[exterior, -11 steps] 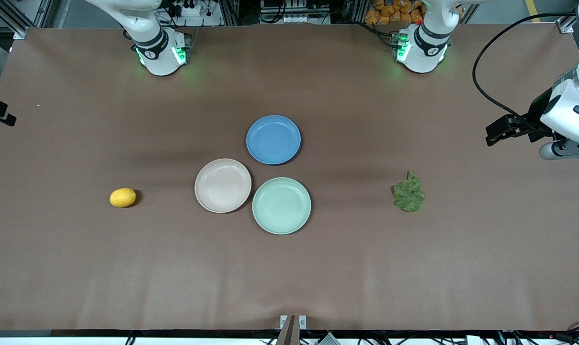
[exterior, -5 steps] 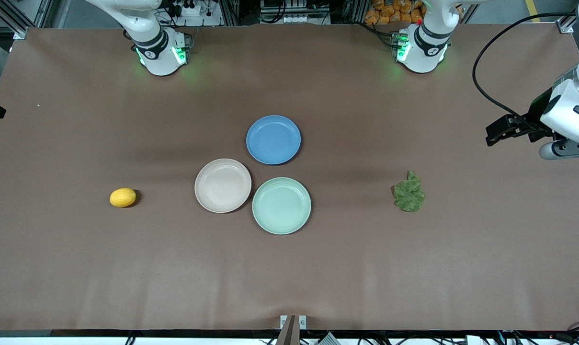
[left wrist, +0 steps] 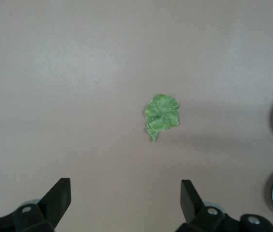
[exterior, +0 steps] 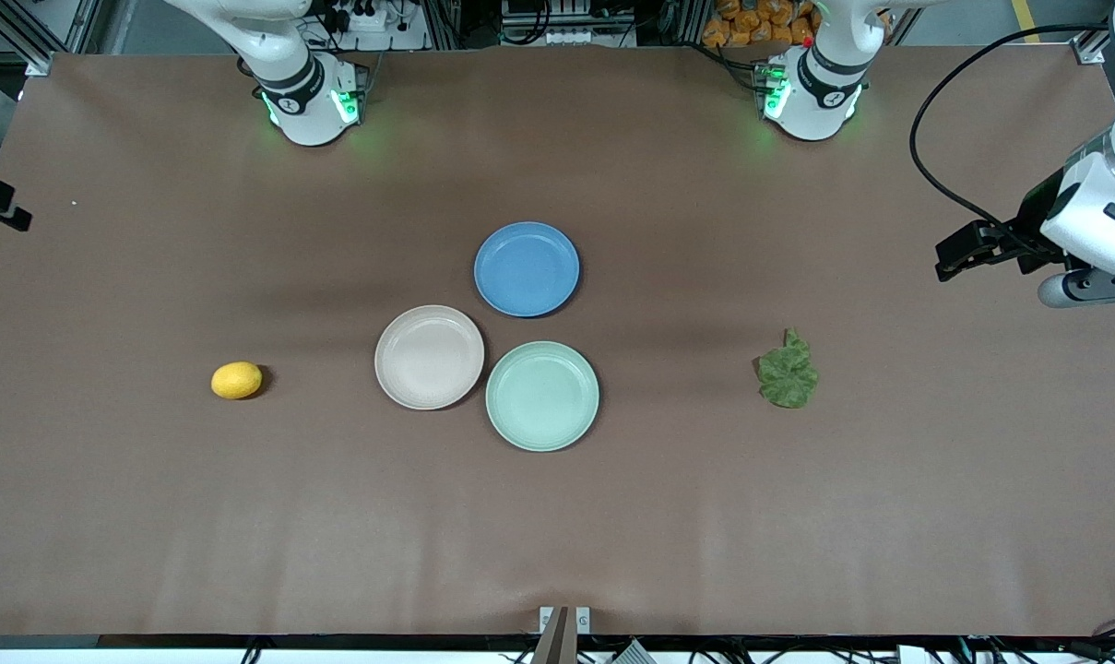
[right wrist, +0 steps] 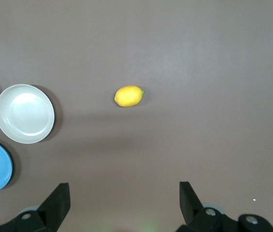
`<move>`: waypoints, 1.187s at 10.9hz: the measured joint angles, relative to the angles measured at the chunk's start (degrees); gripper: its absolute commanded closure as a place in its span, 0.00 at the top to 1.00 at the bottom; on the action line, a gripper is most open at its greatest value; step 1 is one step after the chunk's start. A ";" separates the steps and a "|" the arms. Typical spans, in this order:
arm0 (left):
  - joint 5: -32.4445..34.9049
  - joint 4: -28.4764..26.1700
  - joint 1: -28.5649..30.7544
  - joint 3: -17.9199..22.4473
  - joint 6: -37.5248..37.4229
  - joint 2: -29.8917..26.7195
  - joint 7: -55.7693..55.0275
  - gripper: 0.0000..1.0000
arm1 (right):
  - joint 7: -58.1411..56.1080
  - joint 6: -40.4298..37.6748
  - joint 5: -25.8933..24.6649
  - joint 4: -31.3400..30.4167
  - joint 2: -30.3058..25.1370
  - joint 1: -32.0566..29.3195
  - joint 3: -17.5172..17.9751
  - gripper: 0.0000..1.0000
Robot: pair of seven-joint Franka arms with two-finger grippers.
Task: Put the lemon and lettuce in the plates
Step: 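Reach the right gripper to the lemon while the left gripper reaches the lettuce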
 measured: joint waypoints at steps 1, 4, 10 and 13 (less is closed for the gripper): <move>0.00 0.00 0.00 0.00 0.00 0.00 0.00 1.00 | -0.08 0.25 0.02 -0.76 0.39 0.05 0.06 1.00; 0.00 -0.01 0.00 -0.01 0.00 0.02 0.00 1.00 | -0.38 0.89 0.61 -1.56 3.30 0.28 0.21 1.00; 0.00 -0.50 -0.04 -0.08 2.47 3.18 0.00 1.00 | -0.41 2.16 0.68 -1.87 7.91 0.63 0.42 1.00; 0.00 -0.67 -0.33 -0.35 4.06 4.69 0.00 1.00 | -0.41 7.51 0.67 -5.89 10.49 0.38 0.15 1.00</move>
